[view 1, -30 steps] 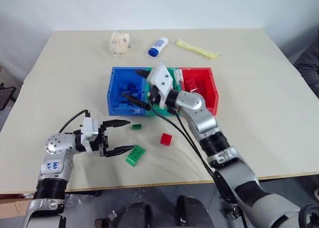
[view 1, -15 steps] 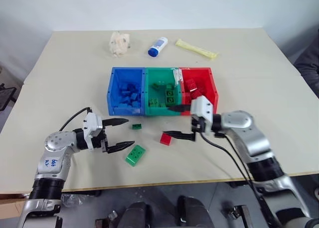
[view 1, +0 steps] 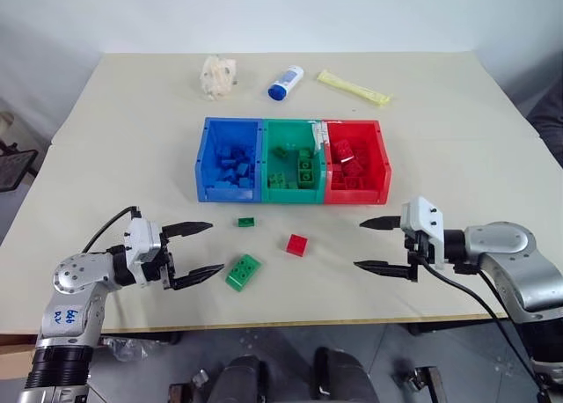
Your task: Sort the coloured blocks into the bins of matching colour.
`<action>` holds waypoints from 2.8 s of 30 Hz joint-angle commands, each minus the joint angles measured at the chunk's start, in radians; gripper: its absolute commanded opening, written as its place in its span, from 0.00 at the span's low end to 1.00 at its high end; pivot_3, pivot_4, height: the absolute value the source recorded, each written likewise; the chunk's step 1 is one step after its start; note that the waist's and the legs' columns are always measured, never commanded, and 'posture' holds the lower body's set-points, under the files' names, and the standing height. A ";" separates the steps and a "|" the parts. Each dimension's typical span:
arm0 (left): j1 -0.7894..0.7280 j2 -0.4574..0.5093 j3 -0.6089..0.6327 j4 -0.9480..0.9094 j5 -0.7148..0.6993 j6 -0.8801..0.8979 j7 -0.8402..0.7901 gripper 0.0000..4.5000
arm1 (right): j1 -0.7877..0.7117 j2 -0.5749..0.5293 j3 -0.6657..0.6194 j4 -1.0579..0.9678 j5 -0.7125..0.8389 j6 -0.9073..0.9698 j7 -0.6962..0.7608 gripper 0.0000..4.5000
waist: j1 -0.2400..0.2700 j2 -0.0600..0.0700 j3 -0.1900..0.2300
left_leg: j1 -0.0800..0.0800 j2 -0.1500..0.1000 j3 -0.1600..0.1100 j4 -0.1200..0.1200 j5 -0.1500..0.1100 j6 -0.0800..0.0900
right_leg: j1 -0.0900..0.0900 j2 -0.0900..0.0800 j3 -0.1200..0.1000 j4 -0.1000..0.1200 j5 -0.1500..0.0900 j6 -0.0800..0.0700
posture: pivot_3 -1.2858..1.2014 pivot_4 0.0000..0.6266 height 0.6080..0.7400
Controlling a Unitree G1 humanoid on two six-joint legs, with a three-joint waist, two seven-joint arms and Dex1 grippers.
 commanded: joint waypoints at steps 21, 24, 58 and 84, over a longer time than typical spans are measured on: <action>0.009 -0.006 -0.001 -0.002 -0.014 -0.025 -0.034 1.00 | -0.274 0.340 0.345 0.057 -0.206 0.115 -0.240 0.99 | -0.004 0.000 0.000 | -0.001 -0.001 0.000 0.000 0.000 0.000 | -0.001 0.005 -0.004 0.002 0.000 0.000 | 0.52 0.24 1.00; 0.009 -0.009 -0.002 0.005 -0.012 -0.033 -0.037 1.00 | -0.251 0.341 0.349 0.016 -0.201 0.122 -0.232 0.85 | -0.005 0.000 0.000 | 0.000 -0.001 0.000 0.000 0.000 0.000 | -0.002 0.005 -0.006 0.002 0.000 0.000 | 0.52 0.24 1.00; -0.204 -0.045 -0.103 0.183 0.054 -0.019 -0.019 1.00 | -0.537 0.235 -0.021 0.417 -0.198 -0.098 -0.318 0.86 | -0.008 0.001 0.001 | 0.000 -0.001 0.002 -0.001 0.001 0.001 | -0.002 0.006 -0.009 0.004 0.000 0.000 | 0.52 0.24 1.00; 0.374 0.045 0.192 -0.299 -0.014 0.094 0.137 1.00 | -0.226 0.153 -0.016 0.281 0.050 -0.226 0.231 1.00 | 0.002 0.003 0.002 | 0.000 0.003 0.000 -0.001 -0.001 -0.001 | 0.000 0.002 0.000 -0.002 0.000 -0.001 | 0.52 0.24 1.00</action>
